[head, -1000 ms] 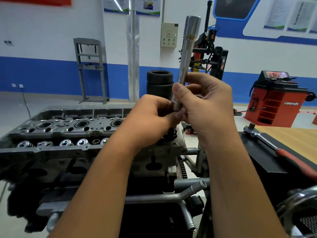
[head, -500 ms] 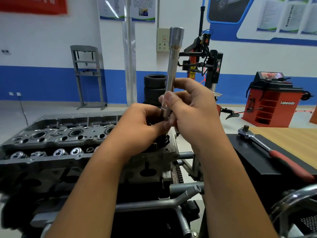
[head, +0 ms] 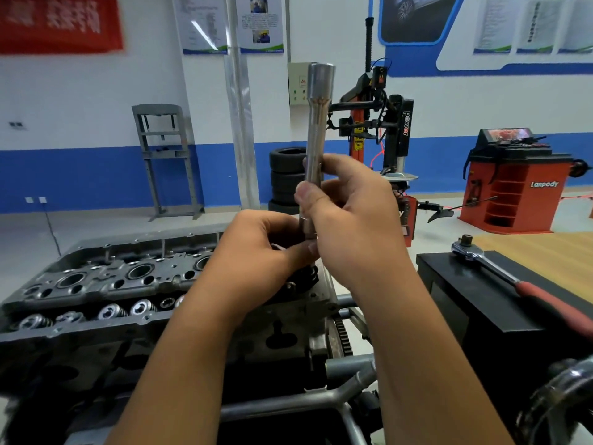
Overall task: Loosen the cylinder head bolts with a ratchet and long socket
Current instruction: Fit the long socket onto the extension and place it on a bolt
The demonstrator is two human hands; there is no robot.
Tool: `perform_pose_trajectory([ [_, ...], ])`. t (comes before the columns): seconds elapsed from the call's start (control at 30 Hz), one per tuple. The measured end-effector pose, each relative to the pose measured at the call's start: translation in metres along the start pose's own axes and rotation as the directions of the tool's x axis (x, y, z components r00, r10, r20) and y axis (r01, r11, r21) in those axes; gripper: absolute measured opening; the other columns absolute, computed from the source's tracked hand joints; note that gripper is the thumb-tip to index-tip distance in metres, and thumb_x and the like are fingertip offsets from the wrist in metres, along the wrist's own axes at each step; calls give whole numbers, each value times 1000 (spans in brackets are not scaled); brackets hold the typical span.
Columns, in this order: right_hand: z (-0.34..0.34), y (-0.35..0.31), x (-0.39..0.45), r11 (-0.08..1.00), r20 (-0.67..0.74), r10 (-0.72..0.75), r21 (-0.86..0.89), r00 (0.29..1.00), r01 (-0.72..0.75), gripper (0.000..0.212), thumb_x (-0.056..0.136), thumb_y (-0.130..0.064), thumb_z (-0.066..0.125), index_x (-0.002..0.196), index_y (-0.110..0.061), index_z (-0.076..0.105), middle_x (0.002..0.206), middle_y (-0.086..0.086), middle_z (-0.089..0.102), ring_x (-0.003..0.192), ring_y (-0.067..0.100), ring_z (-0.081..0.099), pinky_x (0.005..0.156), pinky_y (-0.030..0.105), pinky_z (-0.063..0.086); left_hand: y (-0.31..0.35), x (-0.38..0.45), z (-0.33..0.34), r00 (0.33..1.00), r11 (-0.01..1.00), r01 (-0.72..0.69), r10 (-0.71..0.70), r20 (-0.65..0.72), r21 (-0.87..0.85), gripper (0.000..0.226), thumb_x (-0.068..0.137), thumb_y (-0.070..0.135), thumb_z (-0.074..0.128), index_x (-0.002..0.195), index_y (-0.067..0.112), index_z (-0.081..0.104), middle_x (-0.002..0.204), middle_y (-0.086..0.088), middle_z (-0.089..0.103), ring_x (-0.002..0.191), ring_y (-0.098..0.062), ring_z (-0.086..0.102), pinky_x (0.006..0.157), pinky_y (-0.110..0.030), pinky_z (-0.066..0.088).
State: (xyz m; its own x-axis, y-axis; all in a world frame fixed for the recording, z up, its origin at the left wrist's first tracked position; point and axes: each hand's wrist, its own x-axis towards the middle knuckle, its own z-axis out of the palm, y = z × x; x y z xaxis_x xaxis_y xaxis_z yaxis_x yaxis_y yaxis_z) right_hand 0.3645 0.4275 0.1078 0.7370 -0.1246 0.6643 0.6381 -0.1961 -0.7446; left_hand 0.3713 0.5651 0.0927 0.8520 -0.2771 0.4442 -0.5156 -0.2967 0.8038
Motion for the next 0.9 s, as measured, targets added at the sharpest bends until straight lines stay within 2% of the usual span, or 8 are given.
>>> perform_pose_trajectory([
  [0.13,10,-4,-1,972,9,86,219,996,-86,2,86,-34,64,88,-35,63,90,6,72,82,23,70,85,57,60,1,1,6,993,996,17,-7,-119,82,13,81,16,86,92,21,83,84,3,81,82,-19,79,83,-50,63],
  [0.23,19,-5,-3,973,-82,53,228,995,-33,23,89,-55,65,79,-34,62,80,4,64,75,24,63,78,57,59,1,-2,6,995,992,17,-5,-104,121,8,85,16,83,88,23,83,78,6,80,75,-13,77,76,-42,63],
  [0.33,23,-6,-3,976,-199,-18,211,980,61,31,93,-48,67,77,-22,67,66,-3,57,64,19,51,62,45,47,5,-5,3,1000,993,3,1,-29,116,14,93,15,77,90,28,82,82,8,80,78,-14,77,75,-42,64],
  [0.47,23,-10,-1,955,-167,0,293,986,50,21,106,-30,57,90,-21,67,70,4,64,67,21,64,64,37,52,5,-9,7,997,999,-34,34,-71,4,18,97,6,70,93,22,78,88,-2,80,87,-30,76,80,-56,61],
  [0.57,20,-18,-4,920,-136,32,391,990,24,11,104,-29,62,97,-21,60,78,8,70,68,22,69,63,37,60,2,-9,12,984,998,-27,35,-175,48,11,88,17,80,93,27,78,87,10,78,85,-8,74,84,-48,62],
  [0.67,21,-22,-5,945,-187,-22,317,982,81,17,95,-31,74,90,-17,65,75,1,69,68,18,67,71,47,63,-1,-9,13,965,994,-56,77,-252,89,12,78,26,85,88,27,78,82,15,76,79,-1,71,79,-42,63],
  [0.8,27,-23,-7,949,-228,3,308,974,69,27,106,-28,56,88,-12,68,70,1,64,63,17,63,63,35,56,-5,-8,9,992,994,-101,103,-79,30,16,92,9,73,95,24,79,86,8,78,83,-11,73,79,-46,61],
  [0.9,26,-24,-8,924,-165,79,383,983,-10,37,109,-34,48,88,-10,68,67,4,62,62,20,63,59,35,53,-7,-4,10,990,995,-90,93,-110,33,12,92,9,77,95,21,79,88,5,79,88,-16,75,83,-49,60],
])
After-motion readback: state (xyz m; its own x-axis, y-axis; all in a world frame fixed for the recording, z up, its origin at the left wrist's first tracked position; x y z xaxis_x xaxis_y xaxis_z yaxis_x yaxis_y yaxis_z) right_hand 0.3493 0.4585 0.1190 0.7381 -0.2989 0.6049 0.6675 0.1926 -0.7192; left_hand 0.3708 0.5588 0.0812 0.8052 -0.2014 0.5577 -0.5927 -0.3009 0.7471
